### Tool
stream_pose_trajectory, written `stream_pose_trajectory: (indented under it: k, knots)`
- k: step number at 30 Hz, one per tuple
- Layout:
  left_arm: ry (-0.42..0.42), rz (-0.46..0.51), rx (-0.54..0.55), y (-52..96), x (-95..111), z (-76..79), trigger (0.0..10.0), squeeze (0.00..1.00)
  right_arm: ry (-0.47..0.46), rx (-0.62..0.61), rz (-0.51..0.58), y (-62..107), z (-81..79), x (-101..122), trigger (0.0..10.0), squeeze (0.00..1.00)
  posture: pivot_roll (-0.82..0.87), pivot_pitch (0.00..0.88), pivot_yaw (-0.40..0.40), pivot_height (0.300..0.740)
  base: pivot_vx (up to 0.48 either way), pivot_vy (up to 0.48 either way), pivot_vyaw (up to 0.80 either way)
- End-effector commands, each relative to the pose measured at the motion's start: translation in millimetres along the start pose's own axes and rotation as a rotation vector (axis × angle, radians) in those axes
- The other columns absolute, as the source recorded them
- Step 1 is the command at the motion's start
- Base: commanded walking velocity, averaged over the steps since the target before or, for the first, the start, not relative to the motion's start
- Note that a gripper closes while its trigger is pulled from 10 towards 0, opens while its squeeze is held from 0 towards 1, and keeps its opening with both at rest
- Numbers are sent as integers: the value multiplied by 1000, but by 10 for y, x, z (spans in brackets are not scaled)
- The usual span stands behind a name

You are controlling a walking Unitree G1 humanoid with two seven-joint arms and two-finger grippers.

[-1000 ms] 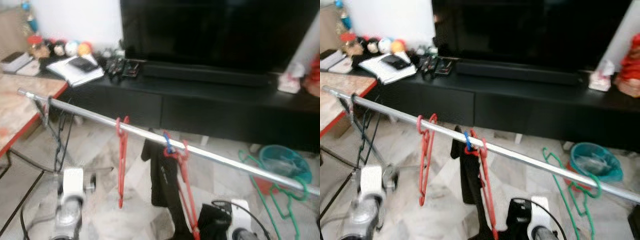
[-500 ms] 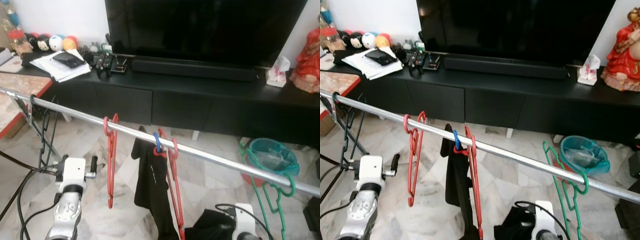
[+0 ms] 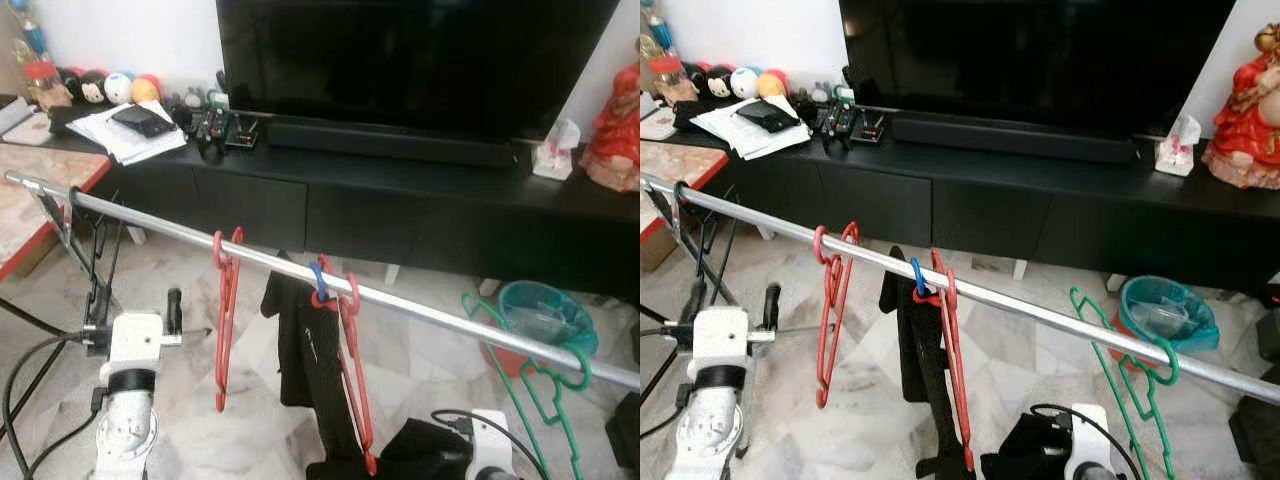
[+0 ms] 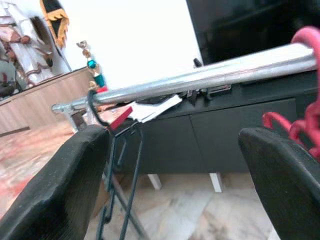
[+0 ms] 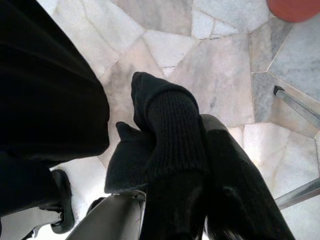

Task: Hang hanger

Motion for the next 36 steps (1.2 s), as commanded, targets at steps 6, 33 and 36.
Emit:
stream_pose_trajectory:
  k: [6, 33, 36]
  knots:
    - [159, -59, -193, -6, 43, 459, 10000, 0, -7, -18, 17, -2, 56, 52, 10000, 0, 31, 0, -44, 740, 0, 0, 0]
    - [146, -306, -202, -548, -297, 722, 10000, 0, 33, -5, 17, -9, 57, 88, 10000, 0, 6, 0, -47, 740, 0, 0, 0]
    - [162, -346, -175, -564, -380, 663, 10000, 0, 38, -3, 14, -10, 57, 88, 10000, 0, 8, 0, -54, 740, 0, 0, 0]
Point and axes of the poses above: a point about 5 cm out from each wrist's last joint towards the gripper, its own y axis pointing back from the gripper into the wrist, its own x axis along the axis of the wrist's last joint, z = x × y, the point moved 6 cm from there along -y, pointing out of the wrist towards the gripper, and after that the axes turned 7 degrees about y, right-handed, at the moved point
